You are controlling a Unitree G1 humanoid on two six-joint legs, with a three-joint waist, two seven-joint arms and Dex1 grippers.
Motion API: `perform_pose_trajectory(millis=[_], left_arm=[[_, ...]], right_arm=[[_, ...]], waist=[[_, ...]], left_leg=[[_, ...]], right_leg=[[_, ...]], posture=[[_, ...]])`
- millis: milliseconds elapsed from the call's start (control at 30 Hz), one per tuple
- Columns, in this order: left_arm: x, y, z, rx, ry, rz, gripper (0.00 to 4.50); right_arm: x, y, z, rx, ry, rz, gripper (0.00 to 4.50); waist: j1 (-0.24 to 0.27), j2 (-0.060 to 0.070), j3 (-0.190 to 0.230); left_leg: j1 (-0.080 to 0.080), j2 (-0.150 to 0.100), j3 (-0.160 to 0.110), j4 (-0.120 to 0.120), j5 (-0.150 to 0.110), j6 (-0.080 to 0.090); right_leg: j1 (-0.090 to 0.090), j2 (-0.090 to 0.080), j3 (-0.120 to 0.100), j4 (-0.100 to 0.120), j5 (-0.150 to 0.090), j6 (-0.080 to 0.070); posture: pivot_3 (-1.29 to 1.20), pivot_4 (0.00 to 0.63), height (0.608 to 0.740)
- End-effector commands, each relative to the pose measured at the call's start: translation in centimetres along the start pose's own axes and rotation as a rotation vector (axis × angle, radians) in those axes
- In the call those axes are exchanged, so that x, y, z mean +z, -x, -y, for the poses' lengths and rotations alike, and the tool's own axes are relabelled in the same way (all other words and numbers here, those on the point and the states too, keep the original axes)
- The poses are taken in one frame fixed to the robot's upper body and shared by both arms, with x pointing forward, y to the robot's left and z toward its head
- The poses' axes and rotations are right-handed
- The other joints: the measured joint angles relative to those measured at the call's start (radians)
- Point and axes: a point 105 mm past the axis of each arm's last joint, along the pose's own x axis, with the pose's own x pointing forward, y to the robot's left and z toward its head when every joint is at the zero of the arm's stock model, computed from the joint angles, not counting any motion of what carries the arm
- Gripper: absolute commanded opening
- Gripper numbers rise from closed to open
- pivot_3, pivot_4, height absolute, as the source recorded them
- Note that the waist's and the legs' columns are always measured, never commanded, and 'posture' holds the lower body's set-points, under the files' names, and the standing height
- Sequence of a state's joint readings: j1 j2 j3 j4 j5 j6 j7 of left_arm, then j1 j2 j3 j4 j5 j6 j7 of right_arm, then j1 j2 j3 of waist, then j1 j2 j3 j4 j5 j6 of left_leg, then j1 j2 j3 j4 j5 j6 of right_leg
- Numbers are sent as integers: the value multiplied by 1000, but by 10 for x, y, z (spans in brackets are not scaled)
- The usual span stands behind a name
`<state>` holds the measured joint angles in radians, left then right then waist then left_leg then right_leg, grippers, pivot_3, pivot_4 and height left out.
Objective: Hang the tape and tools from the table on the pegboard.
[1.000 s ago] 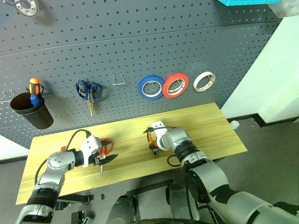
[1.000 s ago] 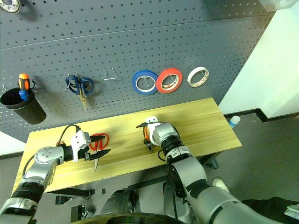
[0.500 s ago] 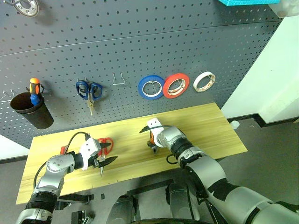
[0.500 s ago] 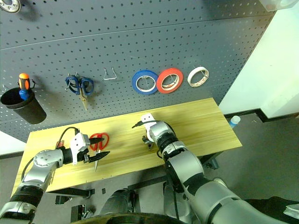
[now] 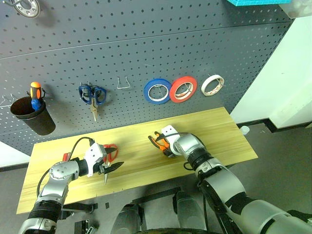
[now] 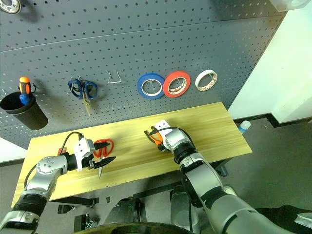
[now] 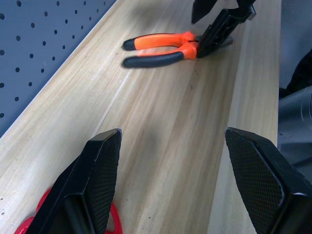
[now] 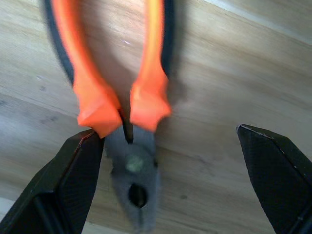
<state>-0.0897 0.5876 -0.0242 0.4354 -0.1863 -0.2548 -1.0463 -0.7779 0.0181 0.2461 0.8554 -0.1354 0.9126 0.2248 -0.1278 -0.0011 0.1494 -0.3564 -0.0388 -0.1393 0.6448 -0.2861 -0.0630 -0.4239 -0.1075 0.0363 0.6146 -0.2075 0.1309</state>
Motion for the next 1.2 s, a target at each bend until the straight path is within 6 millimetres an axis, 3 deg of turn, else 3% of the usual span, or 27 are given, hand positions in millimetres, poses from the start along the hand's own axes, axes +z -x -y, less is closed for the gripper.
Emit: perform_pose_trajectory(millis=[33,233,367,800,900,1067,1200], left_arm=[[9,1,-4,5,-32,26,3545],[10,1,-5,7,-33,25,3545],[11,2,-5,9,-33,25,3545],[20,3,-6,24,-27,66,3545],[21,3,-7,26,-25,66,3545],[21,3,-6,26,-23,69,3545],[22,3,-6,28,-20,75,3545]], right_arm=[[12,6,-10,50,20,40,4460],[30,17,-28,124,85,87,4460],[38,16,-29,114,104,115,4460],[37,0,-26,97,124,120,4460],[37,-1,-26,97,129,126,3860],[36,-2,-26,107,127,124,2176],[34,-2,-26,113,124,119,2121]], waist=[[0,0,0],[0,0,0],[1,0,0],[-1,0,0],[-1,0,0],[-1,0,0],[-1,0,0]], left_leg=[[0,0,0,0,0,0],[0,0,0,0,0,0],[0,0,0,0,0,0],[0,0,0,-1,0,0],[0,1,0,-1,0,0],[0,1,0,-1,0,0],[0,1,0,-1,0,0]], right_leg=[[0,0,0,0,0,0],[0,1,0,0,0,0],[0,1,0,0,0,0],[-1,1,1,0,0,0],[-1,2,1,0,0,0],[-1,2,2,0,0,0],[-1,2,2,0,0,0]], posture=[[-90,117,740],[-85,117,740],[-81,114,740],[-72,107,740],[-73,105,740],[-75,103,740],[-76,101,740]])
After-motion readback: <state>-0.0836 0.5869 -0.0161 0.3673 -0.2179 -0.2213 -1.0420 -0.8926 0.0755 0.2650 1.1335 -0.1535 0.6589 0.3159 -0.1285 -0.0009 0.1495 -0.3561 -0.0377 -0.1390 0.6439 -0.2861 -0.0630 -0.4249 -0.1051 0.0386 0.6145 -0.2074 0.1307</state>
